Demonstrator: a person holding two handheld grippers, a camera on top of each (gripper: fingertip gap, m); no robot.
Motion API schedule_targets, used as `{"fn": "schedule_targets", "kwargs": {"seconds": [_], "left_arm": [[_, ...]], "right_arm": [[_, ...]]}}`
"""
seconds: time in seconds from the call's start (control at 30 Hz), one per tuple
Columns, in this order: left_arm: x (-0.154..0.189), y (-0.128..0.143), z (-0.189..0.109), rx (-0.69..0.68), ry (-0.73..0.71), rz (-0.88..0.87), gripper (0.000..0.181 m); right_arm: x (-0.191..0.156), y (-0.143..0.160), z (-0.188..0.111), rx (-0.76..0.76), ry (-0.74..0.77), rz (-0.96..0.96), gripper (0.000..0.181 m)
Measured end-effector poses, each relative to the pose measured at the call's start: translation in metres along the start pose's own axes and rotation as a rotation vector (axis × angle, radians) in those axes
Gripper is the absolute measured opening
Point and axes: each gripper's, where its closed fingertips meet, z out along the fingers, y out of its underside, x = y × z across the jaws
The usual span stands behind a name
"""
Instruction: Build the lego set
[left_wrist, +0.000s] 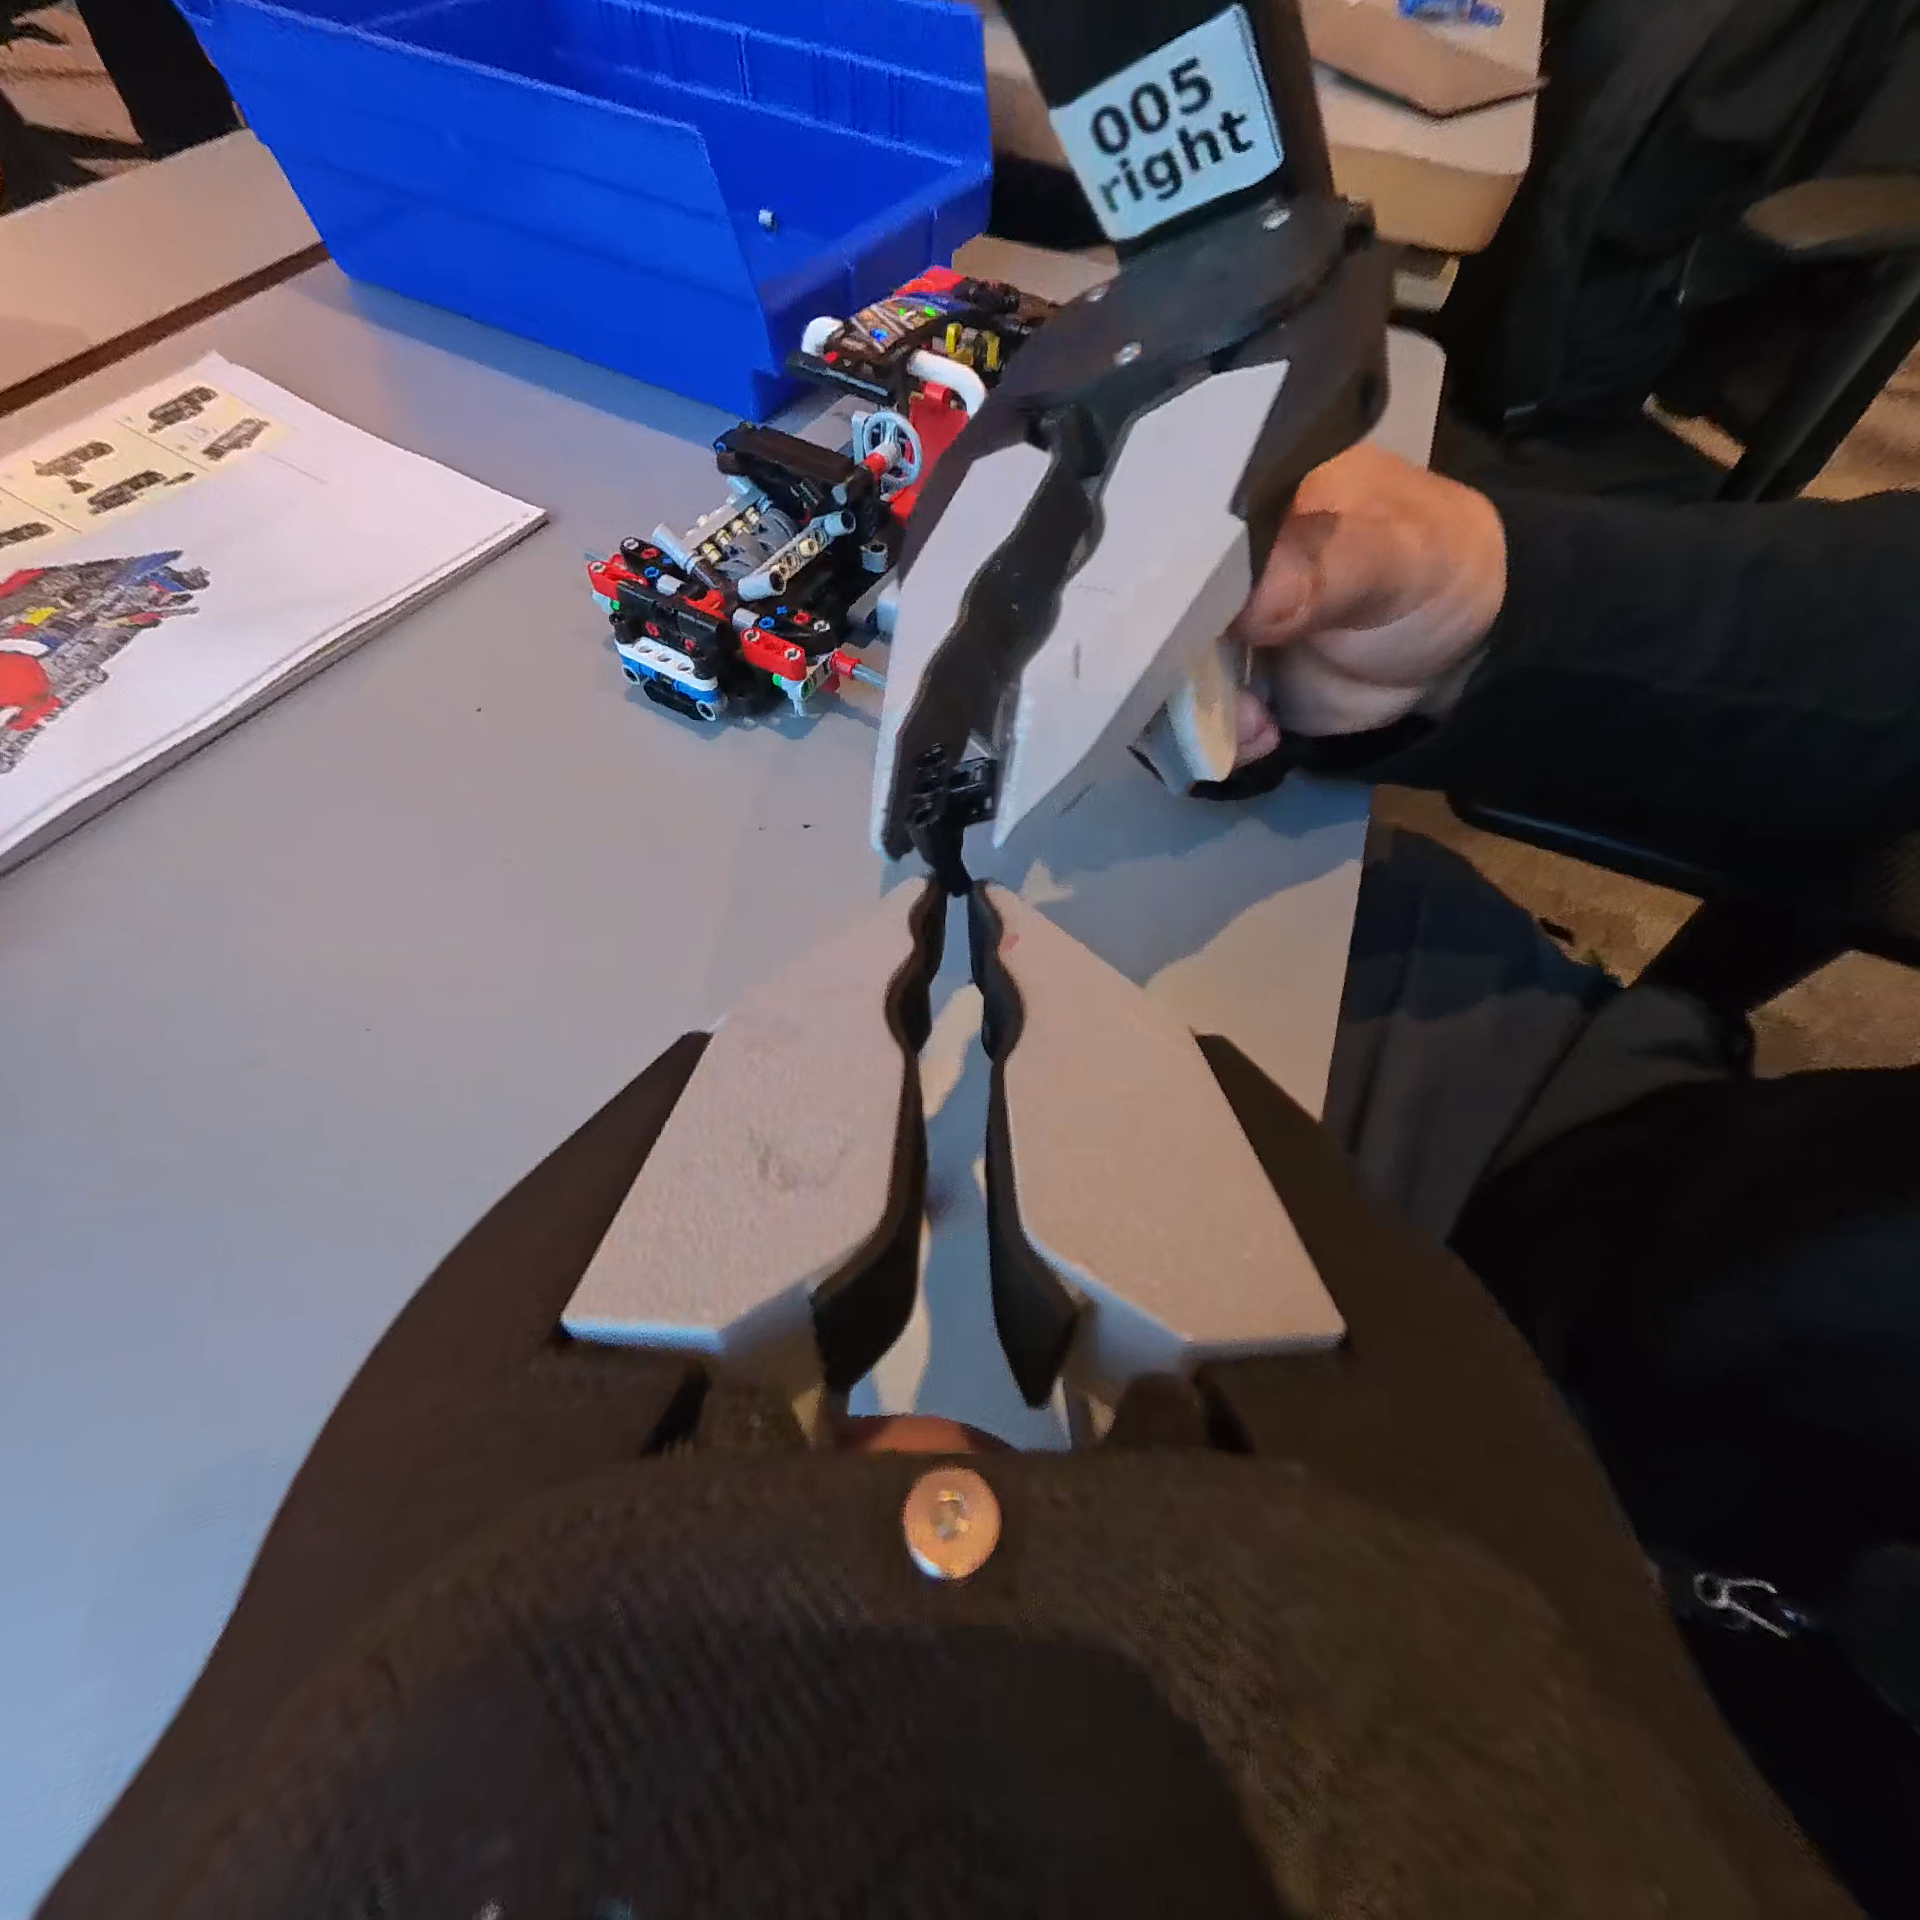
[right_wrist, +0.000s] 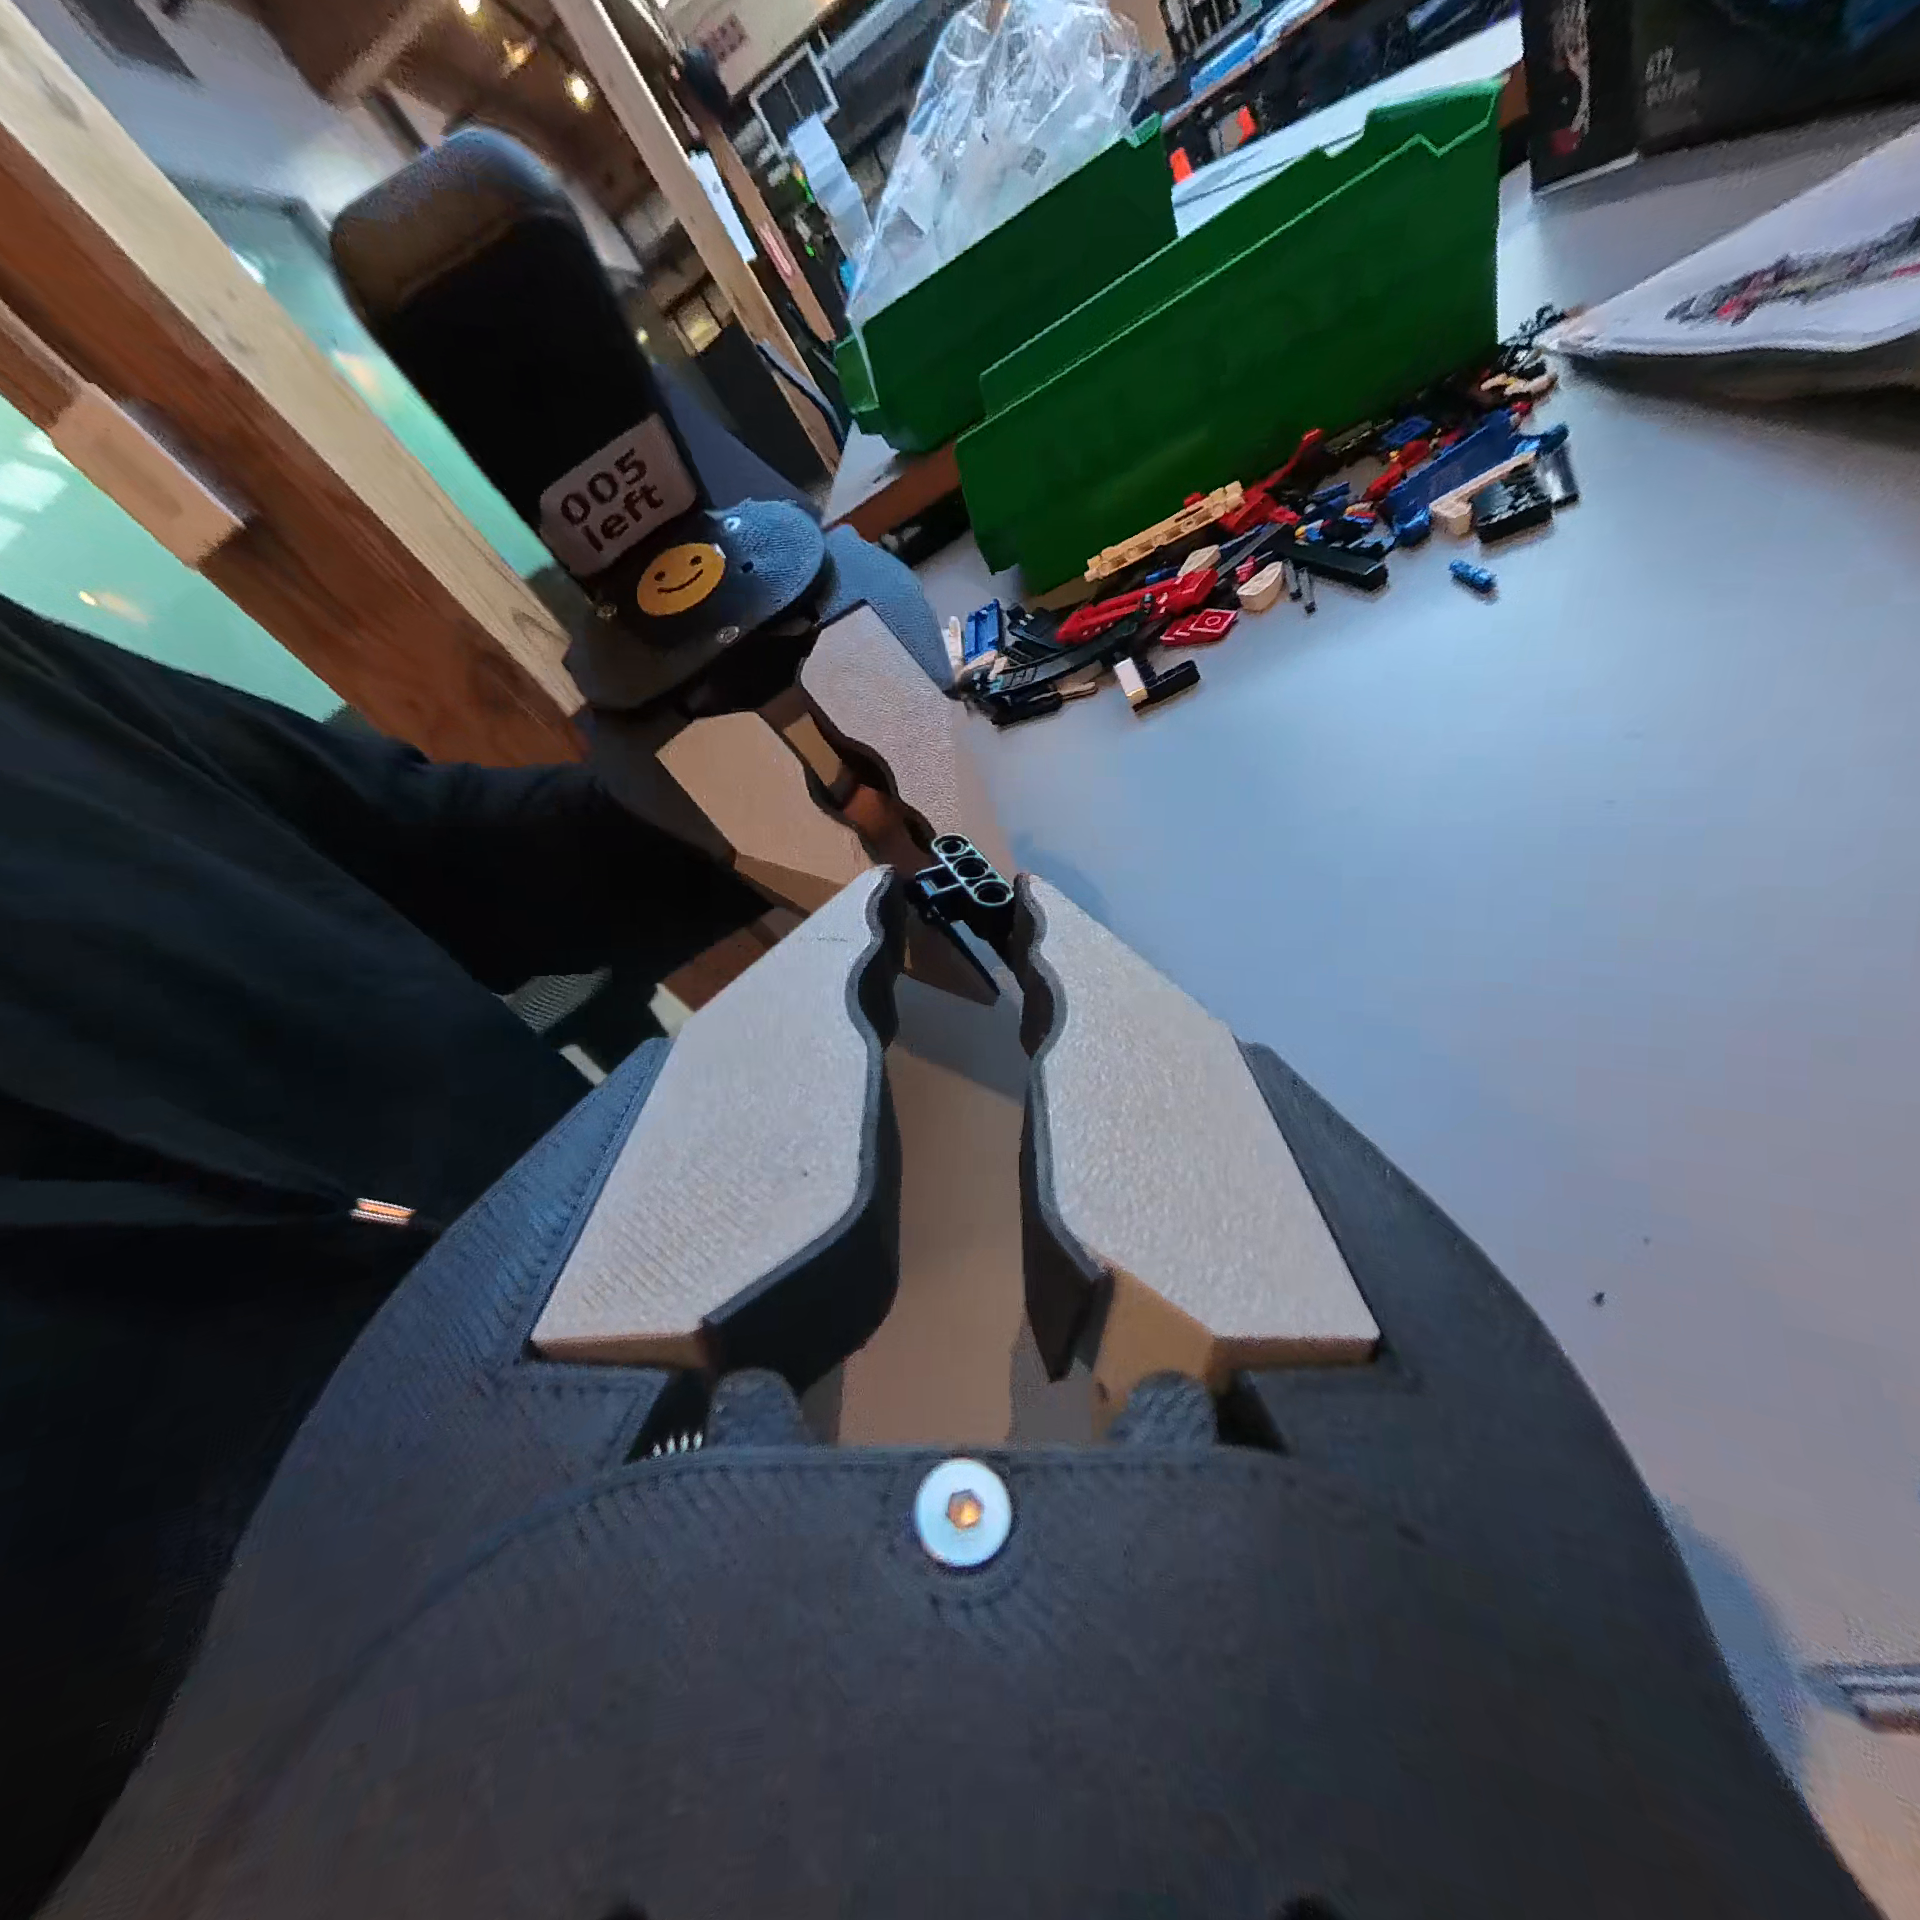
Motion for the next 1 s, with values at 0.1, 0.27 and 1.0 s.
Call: {"fn": "schedule_targets", "kwargs": {"seconds": [0.1, 0.27, 1.0], "left_arm": [[-0.004, 0.001, -0.001, 0.01, 0.004, -0.03, 0.001], [-0.007, 0.003, -0.004, 0.023, 0.022, -0.065, 0.006], [-0.016, 0.012, -0.014, -0.022, 0.005, 0.267, 0.001]], "right_arm": [[0.002, 0.002, 0.001, -0.021, 0.066, -0.093, 0.016], [0.006, 0.006, 0.005, -0.044, 0.131, -0.149, 0.016], [0.0, 0.029, -0.001, -0.181, 0.144, -0.179, 0.017]]}}
